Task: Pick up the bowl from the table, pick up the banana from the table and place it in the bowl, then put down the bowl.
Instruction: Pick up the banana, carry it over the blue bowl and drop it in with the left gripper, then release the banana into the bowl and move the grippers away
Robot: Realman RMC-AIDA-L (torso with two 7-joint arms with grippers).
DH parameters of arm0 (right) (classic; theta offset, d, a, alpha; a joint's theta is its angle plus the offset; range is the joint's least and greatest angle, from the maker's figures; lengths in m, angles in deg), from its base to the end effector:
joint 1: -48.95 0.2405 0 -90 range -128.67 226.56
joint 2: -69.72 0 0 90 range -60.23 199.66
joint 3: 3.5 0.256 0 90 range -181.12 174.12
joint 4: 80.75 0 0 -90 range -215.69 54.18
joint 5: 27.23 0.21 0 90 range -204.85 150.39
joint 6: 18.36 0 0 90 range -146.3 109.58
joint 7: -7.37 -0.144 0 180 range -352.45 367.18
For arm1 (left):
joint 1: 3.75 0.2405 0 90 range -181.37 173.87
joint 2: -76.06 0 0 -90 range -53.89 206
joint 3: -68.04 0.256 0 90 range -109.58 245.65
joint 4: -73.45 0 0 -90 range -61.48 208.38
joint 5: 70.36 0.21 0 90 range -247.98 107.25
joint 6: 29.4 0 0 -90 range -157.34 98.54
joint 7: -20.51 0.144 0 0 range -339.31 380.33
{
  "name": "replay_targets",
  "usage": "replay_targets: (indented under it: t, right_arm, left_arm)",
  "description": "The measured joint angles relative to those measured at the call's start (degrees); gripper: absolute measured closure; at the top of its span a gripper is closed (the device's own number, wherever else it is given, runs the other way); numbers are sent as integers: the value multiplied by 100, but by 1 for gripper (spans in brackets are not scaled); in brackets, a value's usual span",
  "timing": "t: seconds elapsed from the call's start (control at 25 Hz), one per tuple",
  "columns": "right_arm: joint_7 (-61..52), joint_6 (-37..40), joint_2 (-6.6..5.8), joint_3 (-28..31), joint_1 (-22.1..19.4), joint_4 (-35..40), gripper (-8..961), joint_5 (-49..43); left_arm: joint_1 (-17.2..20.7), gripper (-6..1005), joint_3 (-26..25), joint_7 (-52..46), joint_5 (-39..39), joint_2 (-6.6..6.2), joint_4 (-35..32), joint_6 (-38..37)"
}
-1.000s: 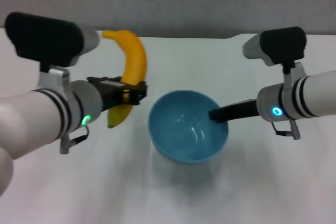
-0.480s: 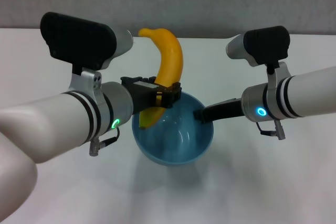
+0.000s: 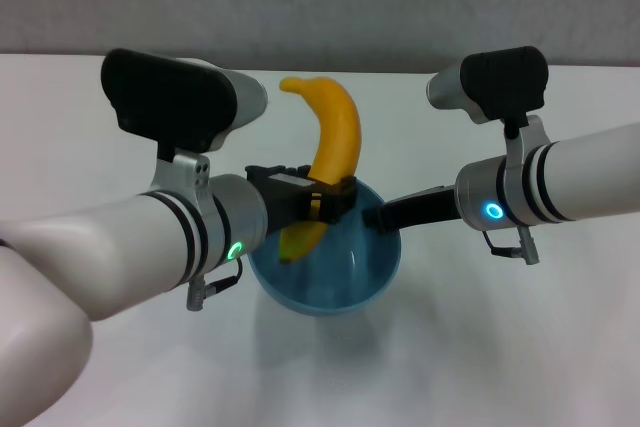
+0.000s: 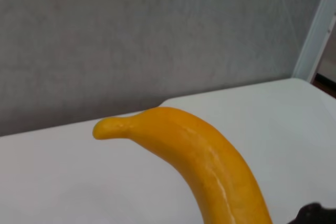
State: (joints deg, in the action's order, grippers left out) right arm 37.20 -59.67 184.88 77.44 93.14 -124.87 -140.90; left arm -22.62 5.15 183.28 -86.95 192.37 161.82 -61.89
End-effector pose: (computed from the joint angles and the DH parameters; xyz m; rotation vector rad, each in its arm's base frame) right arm 0.1720 0.4154 -0.0822 -2.4317 1.1415 0.1199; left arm -0.1253 0.3419 -0.0621 -2.1895 -0.9159 -0.3522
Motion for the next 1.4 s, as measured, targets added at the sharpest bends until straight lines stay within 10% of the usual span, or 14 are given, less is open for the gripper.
replay_targets:
  t: [0.88,1.4]
  right_arm:
    - [-6,-48,-33,73,-50,132,871,-29]
    - [-51,-563,-55,304,1033,1206,867,-58]
  left_arm:
    - [119,226,-242,3,84,-35,-253,35]
    - [695,235,-1236,10,645,-26,-227,-121]
